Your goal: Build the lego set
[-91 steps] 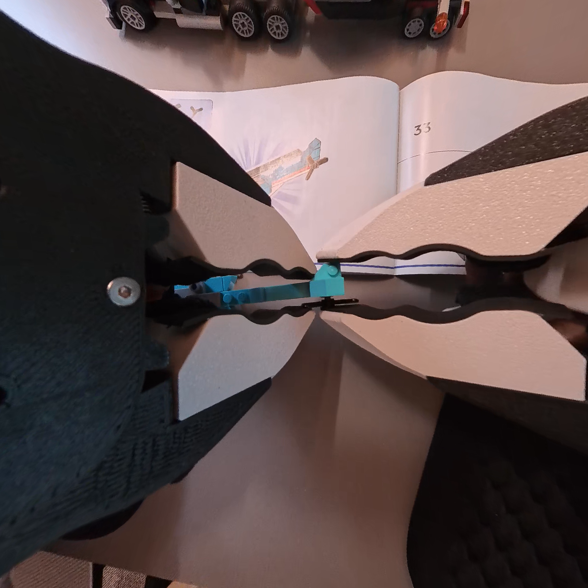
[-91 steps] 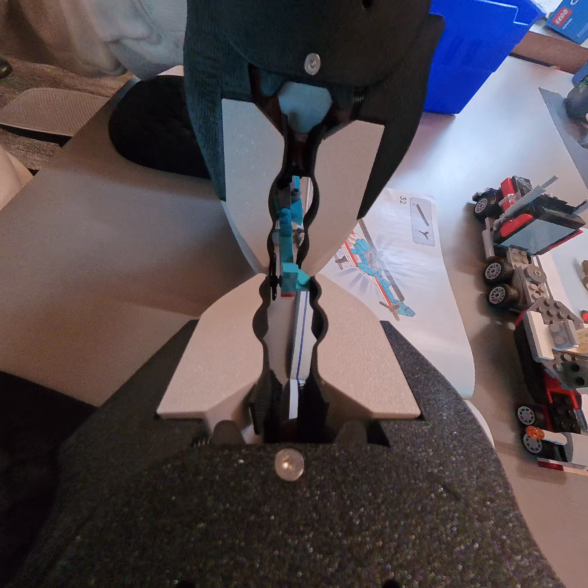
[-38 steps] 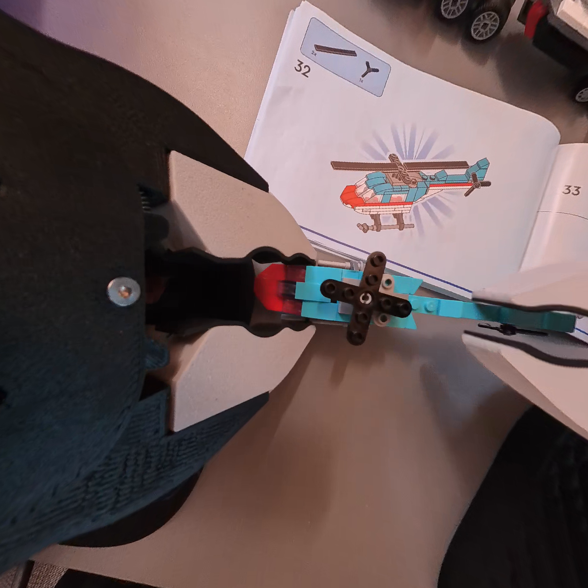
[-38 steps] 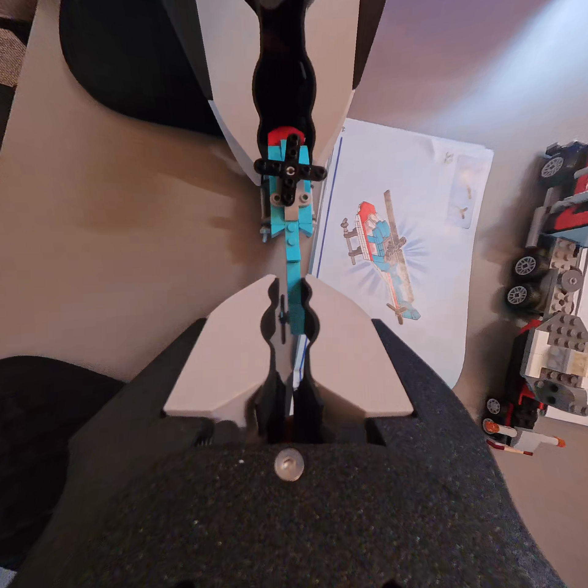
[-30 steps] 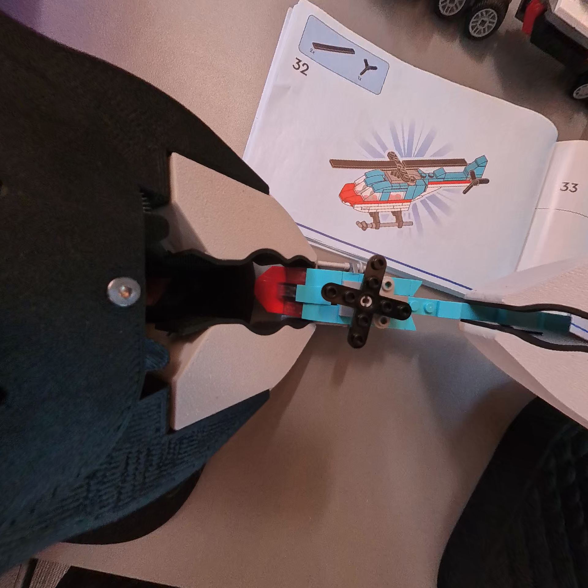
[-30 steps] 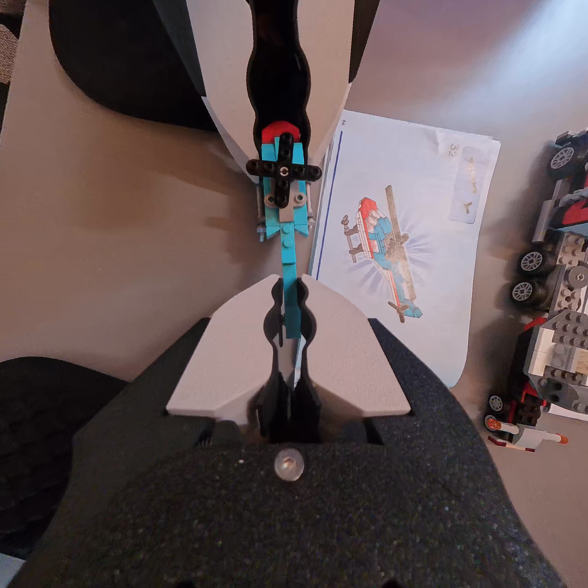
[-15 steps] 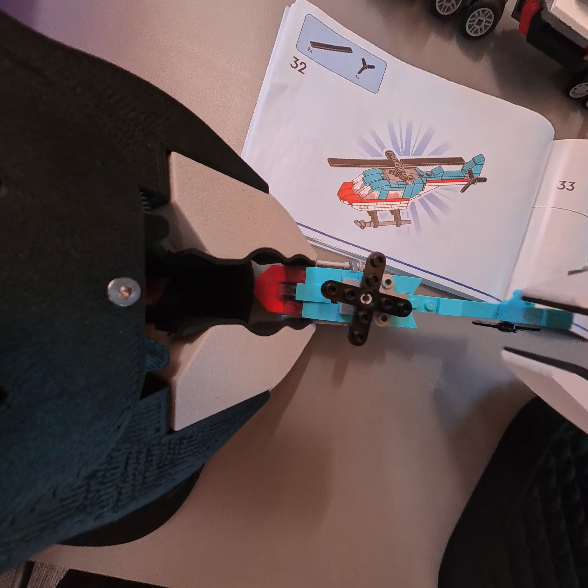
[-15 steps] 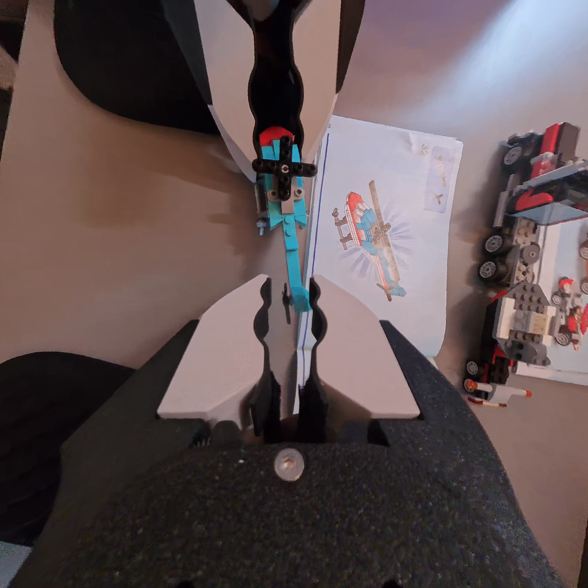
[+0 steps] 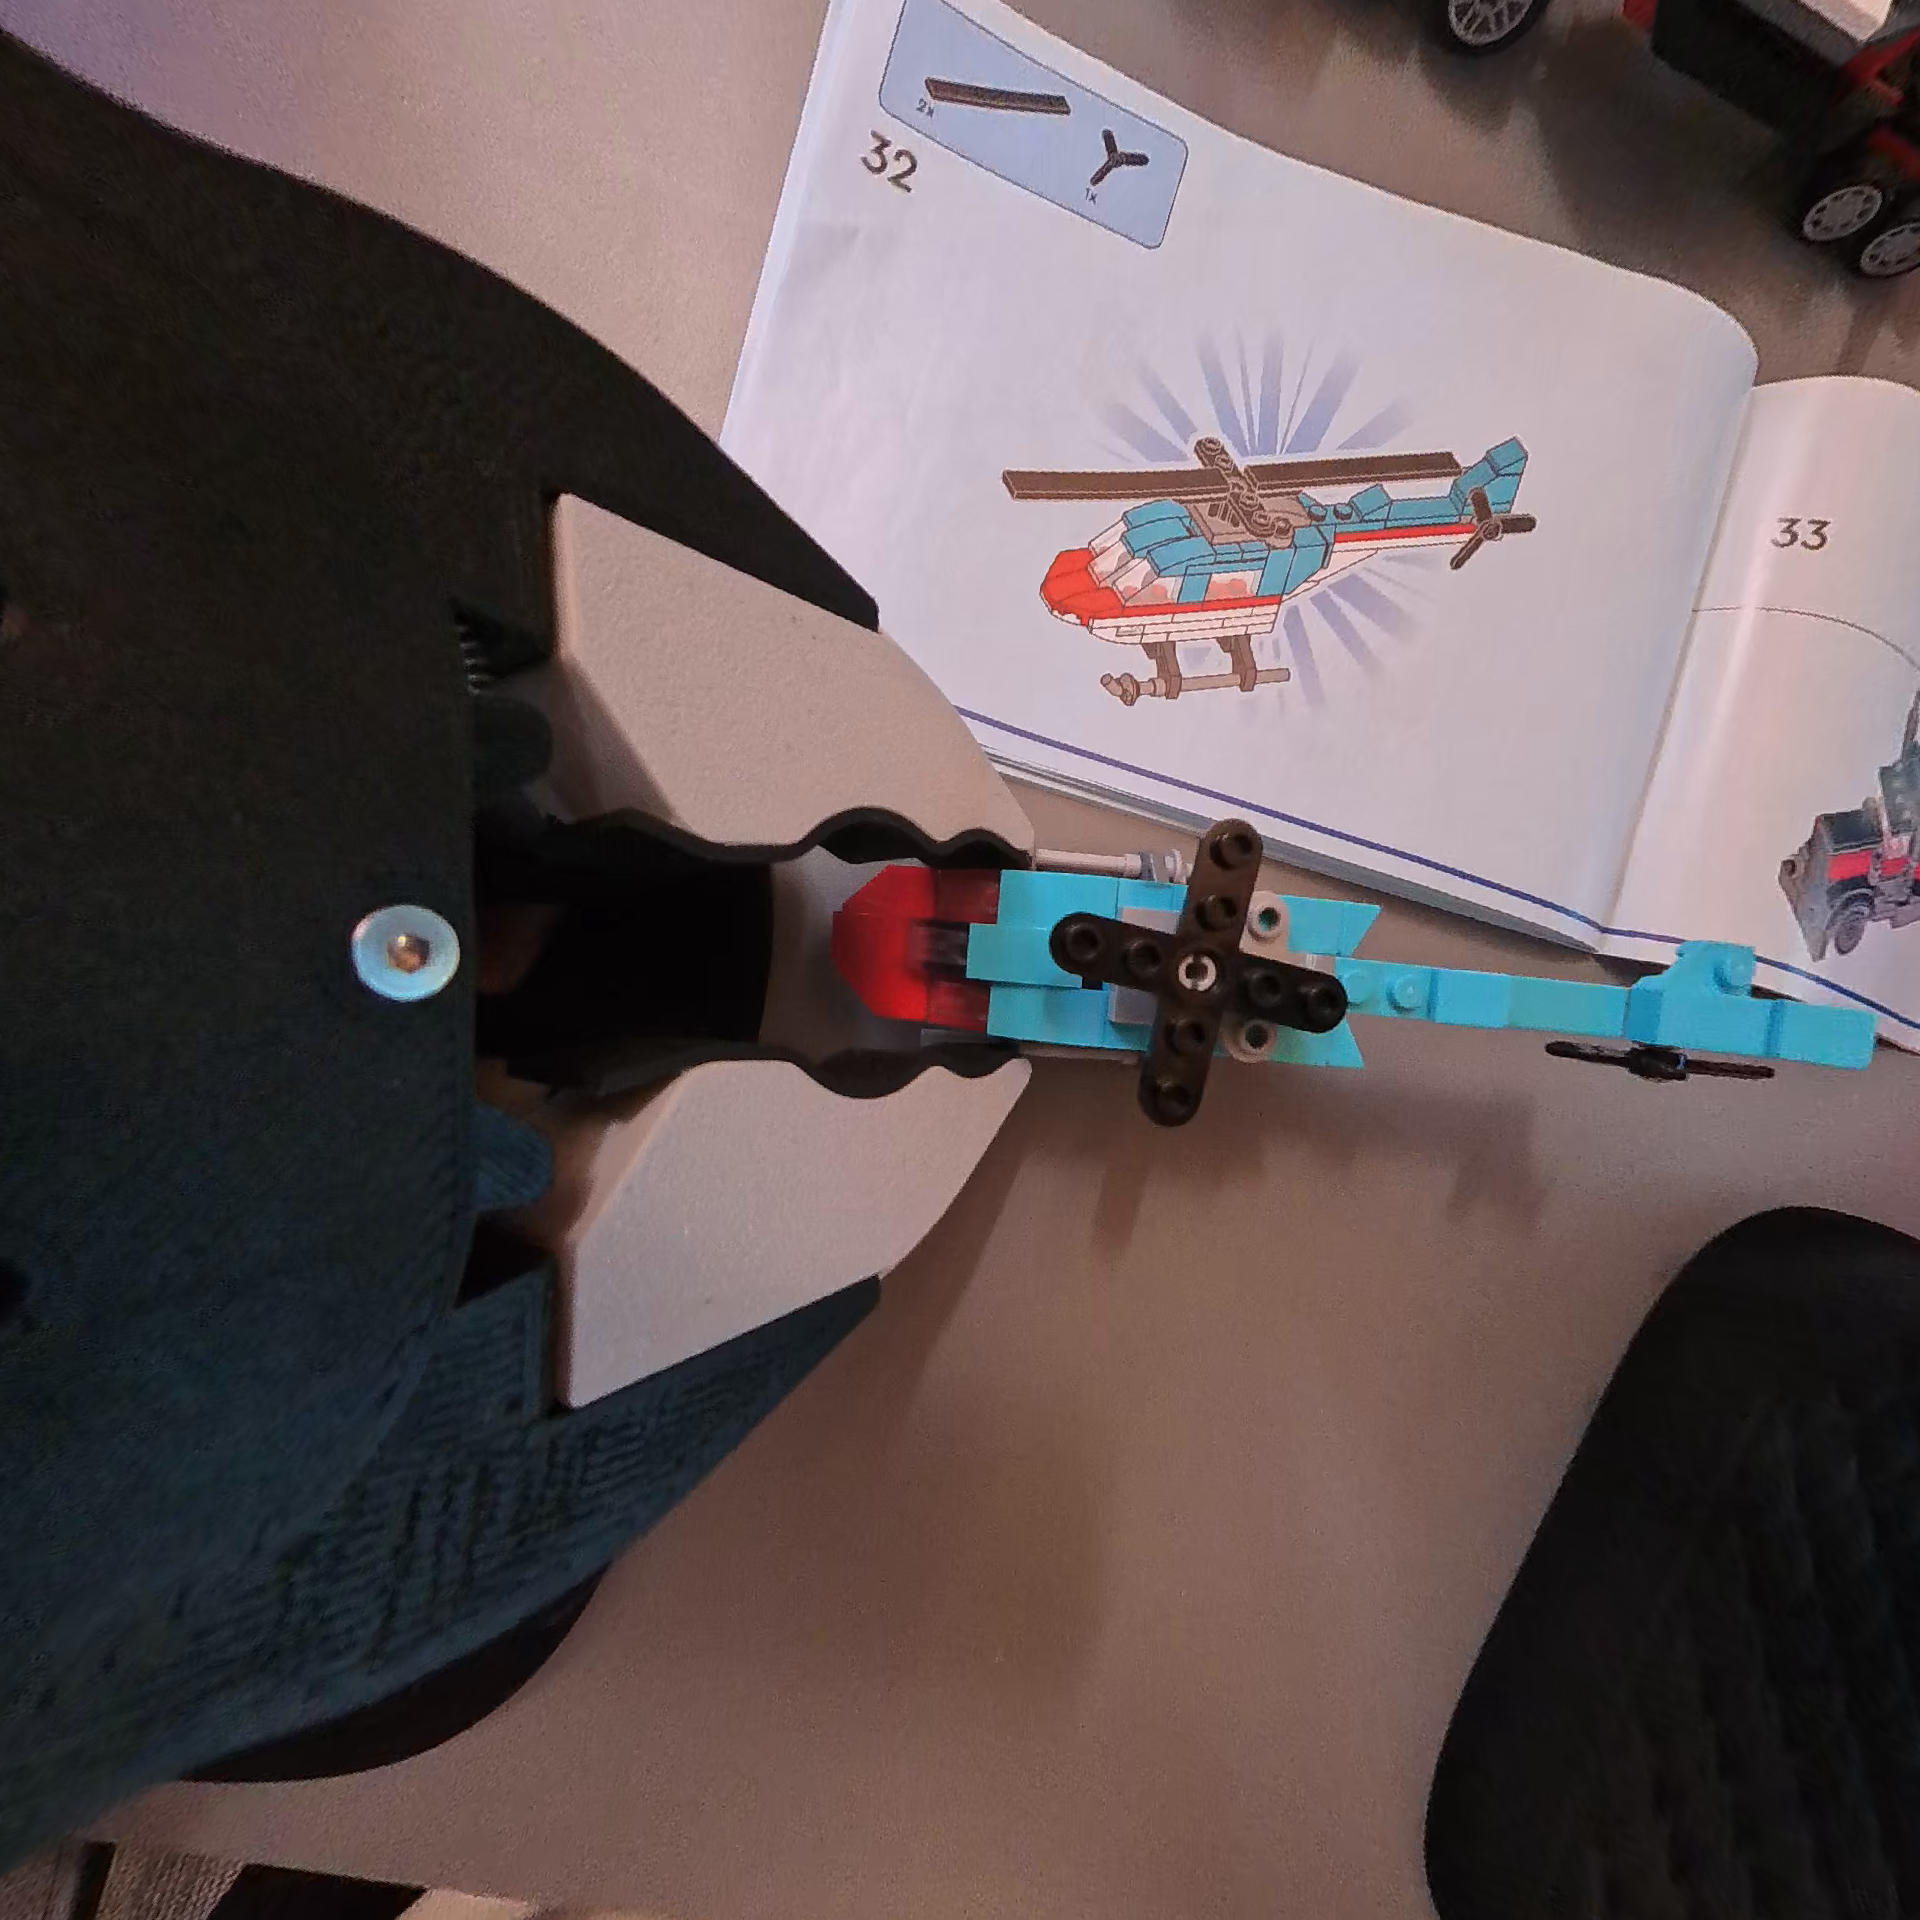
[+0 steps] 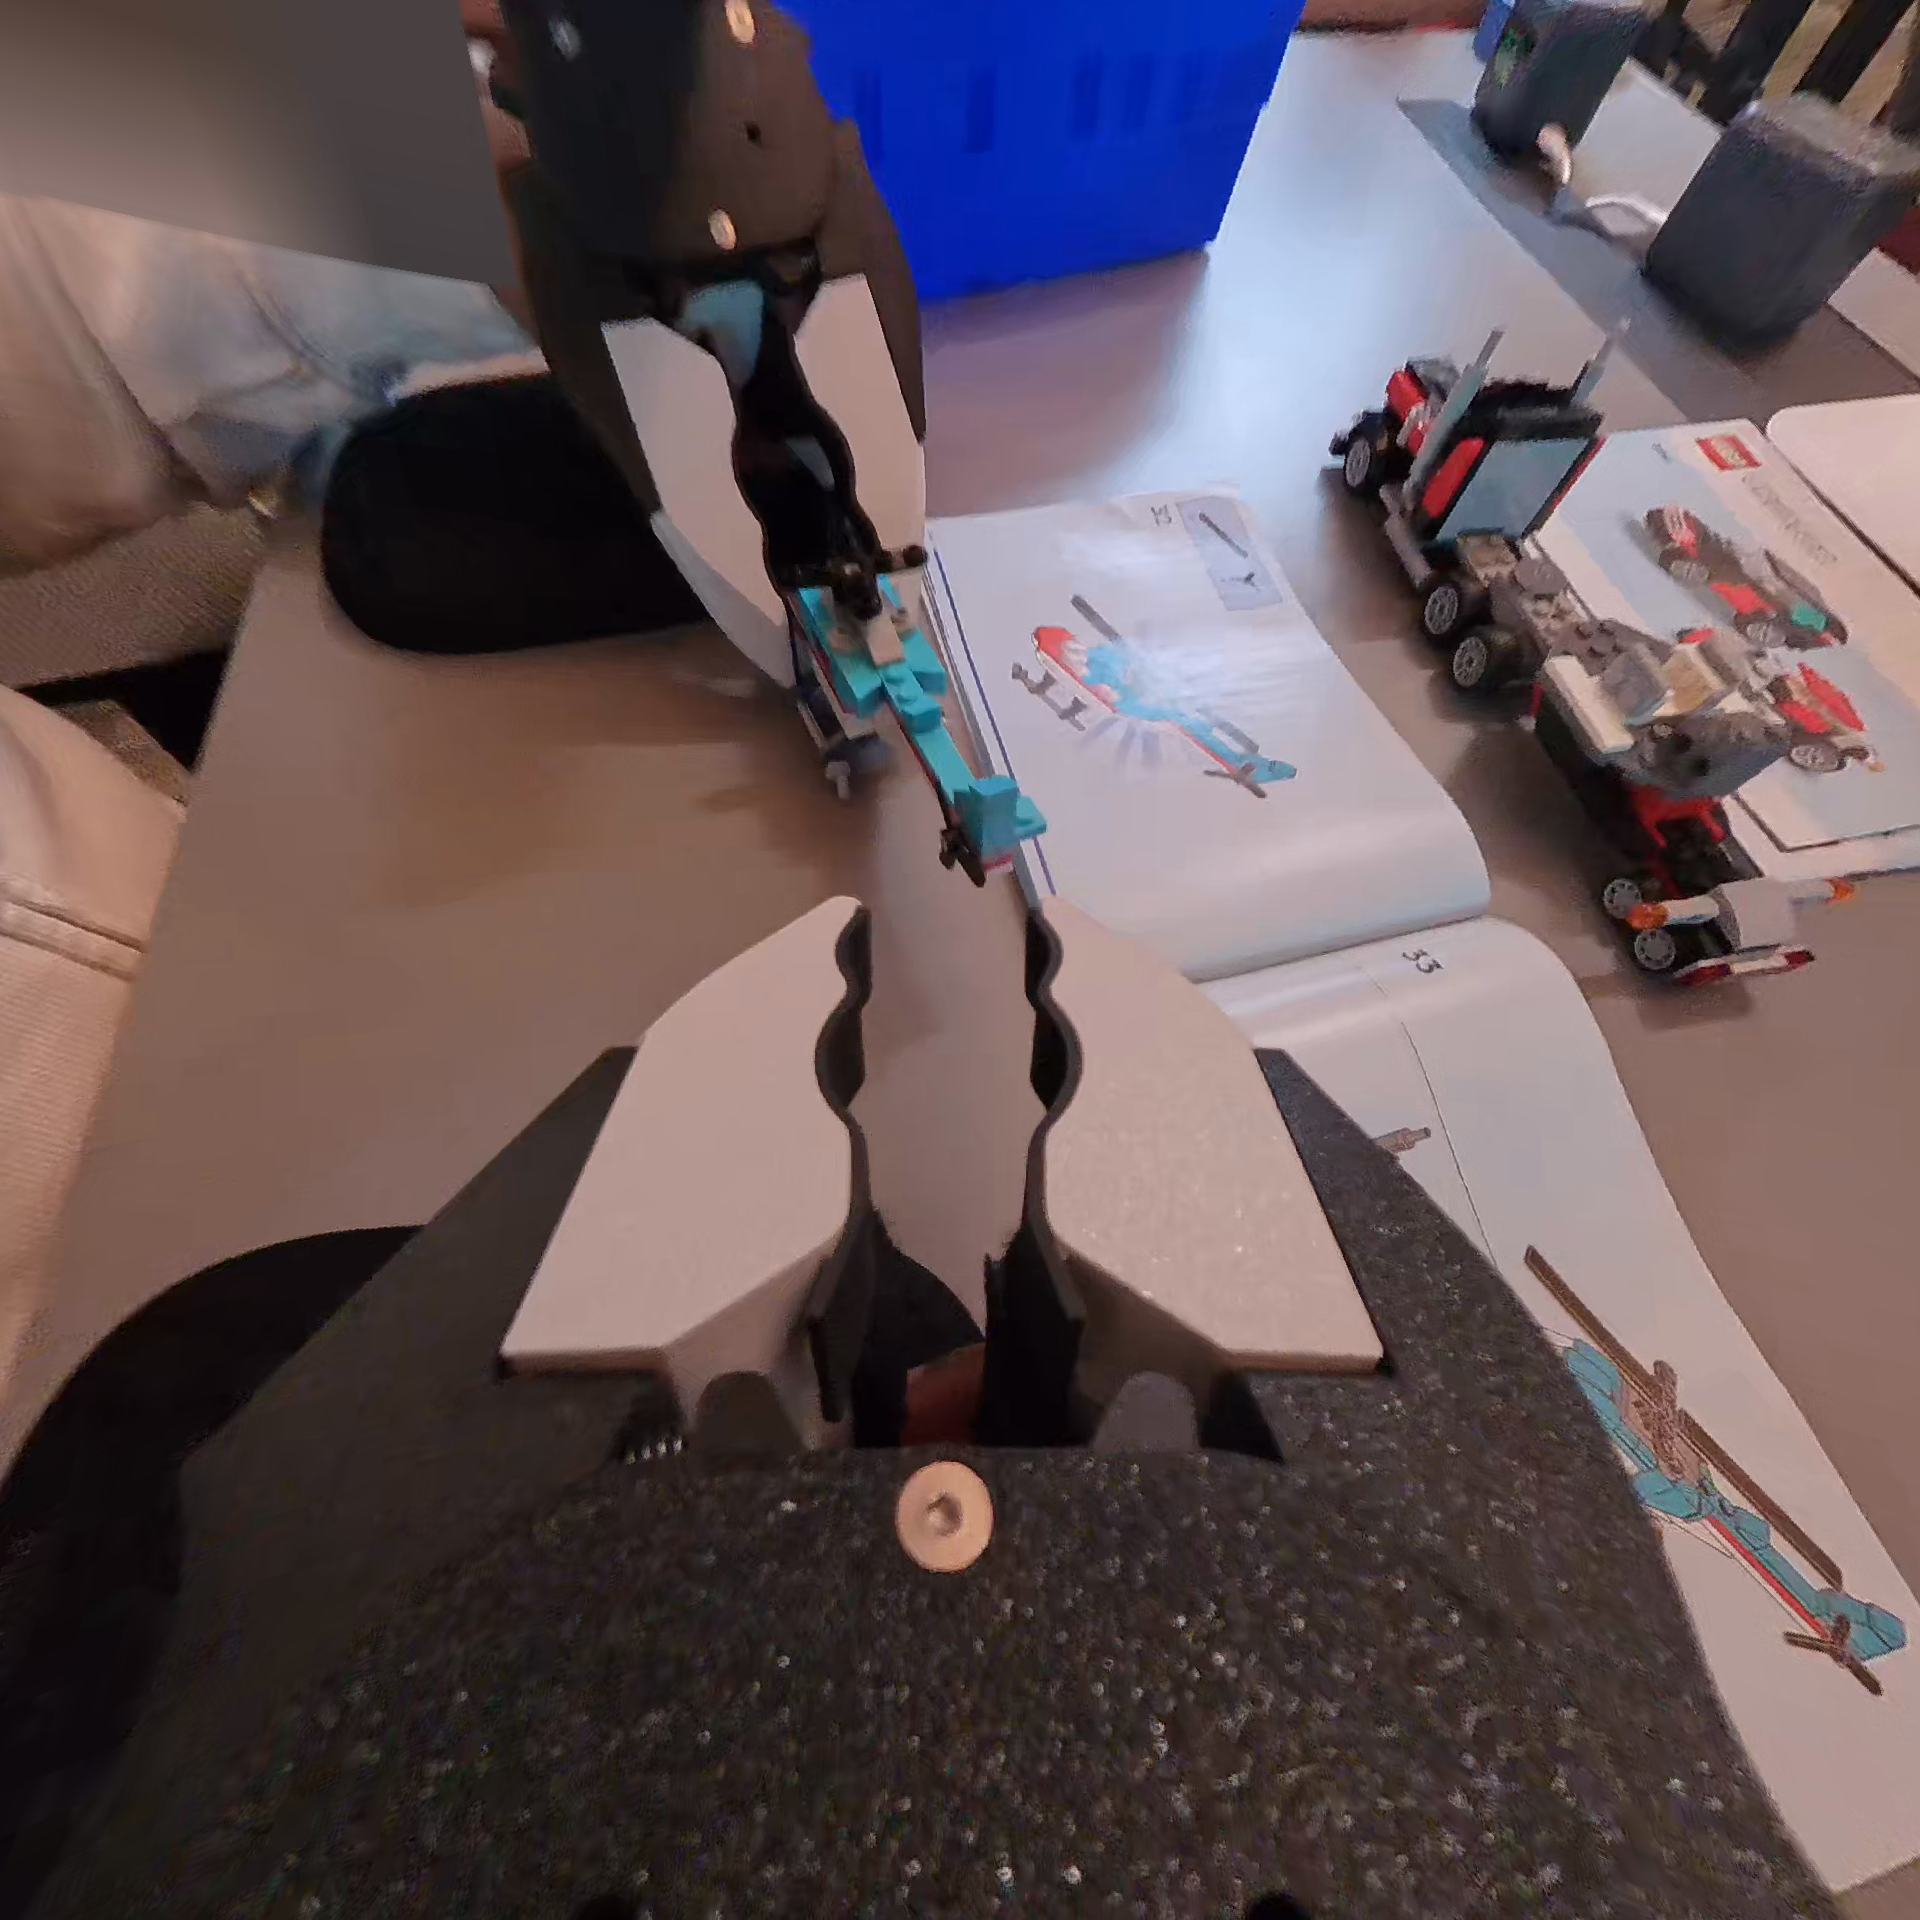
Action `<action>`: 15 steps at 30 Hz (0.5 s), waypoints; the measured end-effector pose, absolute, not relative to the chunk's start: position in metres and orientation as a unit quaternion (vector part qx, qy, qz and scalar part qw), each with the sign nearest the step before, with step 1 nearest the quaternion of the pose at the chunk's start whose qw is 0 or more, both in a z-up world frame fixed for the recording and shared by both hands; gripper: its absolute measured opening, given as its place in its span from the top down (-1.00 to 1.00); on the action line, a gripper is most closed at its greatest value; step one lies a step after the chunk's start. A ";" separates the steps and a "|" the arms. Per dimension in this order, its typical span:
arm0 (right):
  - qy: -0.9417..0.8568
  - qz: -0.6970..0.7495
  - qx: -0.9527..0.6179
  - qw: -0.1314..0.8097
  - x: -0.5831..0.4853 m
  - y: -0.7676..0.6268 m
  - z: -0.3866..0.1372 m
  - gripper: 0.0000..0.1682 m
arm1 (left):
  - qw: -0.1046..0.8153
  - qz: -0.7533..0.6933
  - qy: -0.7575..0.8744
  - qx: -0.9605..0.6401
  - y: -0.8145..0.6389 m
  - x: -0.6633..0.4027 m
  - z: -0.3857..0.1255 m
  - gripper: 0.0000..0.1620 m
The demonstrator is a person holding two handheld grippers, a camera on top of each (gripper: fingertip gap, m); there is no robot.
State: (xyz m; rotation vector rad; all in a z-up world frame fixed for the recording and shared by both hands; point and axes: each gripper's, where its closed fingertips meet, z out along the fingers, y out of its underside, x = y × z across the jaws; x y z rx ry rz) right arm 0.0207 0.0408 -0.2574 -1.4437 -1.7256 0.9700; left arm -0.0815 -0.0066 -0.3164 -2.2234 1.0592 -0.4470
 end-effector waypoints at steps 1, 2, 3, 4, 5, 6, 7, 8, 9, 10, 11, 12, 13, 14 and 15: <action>-0.668 0.363 -0.557 0.334 0.019 0.043 -0.263 0.68 | 0.314 -0.170 0.402 -0.843 -0.006 -0.081 -0.316 0.61; -0.670 0.358 -0.561 0.329 0.016 0.045 -0.267 0.69 | 0.313 -0.170 0.402 -0.843 -0.006 -0.081 -0.317 0.61; -0.672 0.359 -0.562 0.322 0.012 0.046 -0.270 0.70 | 0.313 -0.170 0.402 -0.844 -0.006 -0.081 -0.317 0.61; -0.673 0.364 -0.562 0.315 0.009 0.046 -0.272 0.71 | 0.313 -0.169 0.402 -0.844 -0.006 -0.080 -0.317 0.61; -0.674 0.367 -0.561 0.310 0.006 0.046 -0.275 0.71 | 0.313 -0.169 0.401 -0.844 -0.006 -0.080 -0.317 0.61; -0.677 0.368 -0.561 0.303 0.004 0.045 -0.277 0.73 | 0.313 -0.168 0.400 -0.845 -0.005 -0.080 -0.317 0.61; -0.679 0.368 -0.562 0.296 0.004 0.044 -0.280 0.74 | 0.312 -0.168 0.399 -0.845 -0.005 -0.080 -0.317 0.61; -0.682 0.367 -0.563 0.290 0.004 0.042 -0.283 0.75 | 0.312 -0.167 0.398 -0.846 -0.005 -0.080 -0.317 0.61; -0.685 0.367 -0.562 0.284 0.004 0.040 -0.286 0.75 | 0.311 -0.167 0.397 -0.847 -0.005 -0.079 -0.317 0.61; -0.689 0.367 -0.560 0.276 0.005 0.037 -0.290 0.75 | 0.311 -0.166 0.397 -0.847 -0.005 -0.079 -0.317 0.61; -0.694 0.362 -0.560 0.271 0.007 0.036 -0.293 0.75 | 0.310 -0.166 0.397 -0.848 -0.005 -0.079 -0.317 0.61; -0.696 0.355 -0.563 0.269 0.010 0.036 -0.294 0.74 | 0.310 -0.166 0.397 -0.848 -0.005 -0.078 -0.317 0.61; -0.696 0.354 -0.564 0.269 0.012 0.035 -0.294 0.72 | 0.309 -0.168 0.397 -0.848 -0.004 -0.078 -0.317 0.61; -0.694 0.361 -0.563 0.268 0.016 0.033 -0.292 0.71 | 0.309 -0.171 0.396 -0.848 -0.004 -0.078 -0.317 0.60; -0.689 0.373 -0.559 0.271 0.019 0.030 -0.288 0.69 | 0.308 -0.173 0.395 -0.848 -0.005 -0.078 -0.317 0.60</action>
